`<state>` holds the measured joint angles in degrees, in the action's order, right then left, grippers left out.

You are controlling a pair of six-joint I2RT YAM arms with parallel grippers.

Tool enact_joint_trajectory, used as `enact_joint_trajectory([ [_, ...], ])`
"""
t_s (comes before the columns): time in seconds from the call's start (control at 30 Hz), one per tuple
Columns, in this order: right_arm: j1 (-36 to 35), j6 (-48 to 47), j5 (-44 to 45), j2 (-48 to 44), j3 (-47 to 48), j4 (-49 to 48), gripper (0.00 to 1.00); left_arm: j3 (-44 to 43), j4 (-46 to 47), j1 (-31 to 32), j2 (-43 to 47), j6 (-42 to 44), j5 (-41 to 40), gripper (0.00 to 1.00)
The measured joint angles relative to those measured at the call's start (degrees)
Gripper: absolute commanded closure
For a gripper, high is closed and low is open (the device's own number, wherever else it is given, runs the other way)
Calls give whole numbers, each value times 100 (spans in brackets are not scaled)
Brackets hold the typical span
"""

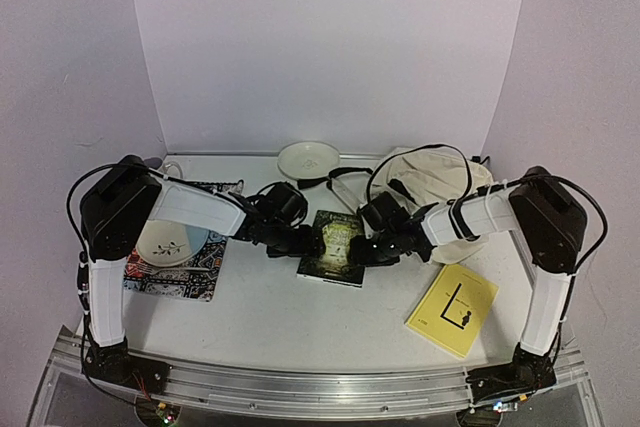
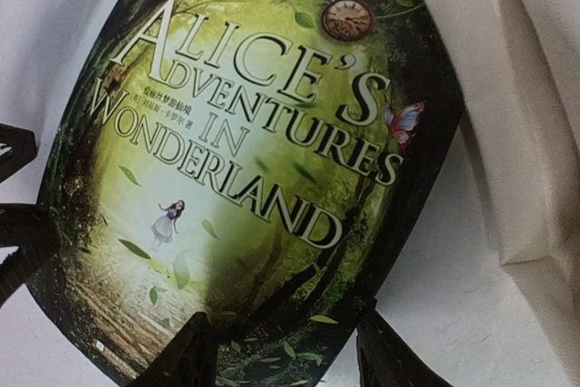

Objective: Pack the student bag
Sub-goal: Move the book to the center of the board.

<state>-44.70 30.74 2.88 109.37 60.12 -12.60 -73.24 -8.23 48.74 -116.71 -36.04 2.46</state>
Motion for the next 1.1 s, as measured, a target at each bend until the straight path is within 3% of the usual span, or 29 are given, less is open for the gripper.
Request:
enact_joint_trajectory([
  [0.2,-517,59,-58,35,2,-131,48,469,424,-6,223,-56,143,12],
  [0.43,-1393,-52,-440,129,264,158,47,1744,448,-60,1212,-272,-9,12],
  [0.6,-1745,-95,-683,105,296,224,39,2615,356,-45,2022,-587,19,11],
  [0.73,-1704,-116,-560,-157,228,325,34,2941,191,-17,2479,-778,-32,10],
  [0.93,-1404,127,-485,-431,150,383,19,2985,59,-14,2746,-893,-323,9],
  [1.1,-1306,553,-549,-430,32,328,16,2982,24,-71,2653,-876,-408,9],
])
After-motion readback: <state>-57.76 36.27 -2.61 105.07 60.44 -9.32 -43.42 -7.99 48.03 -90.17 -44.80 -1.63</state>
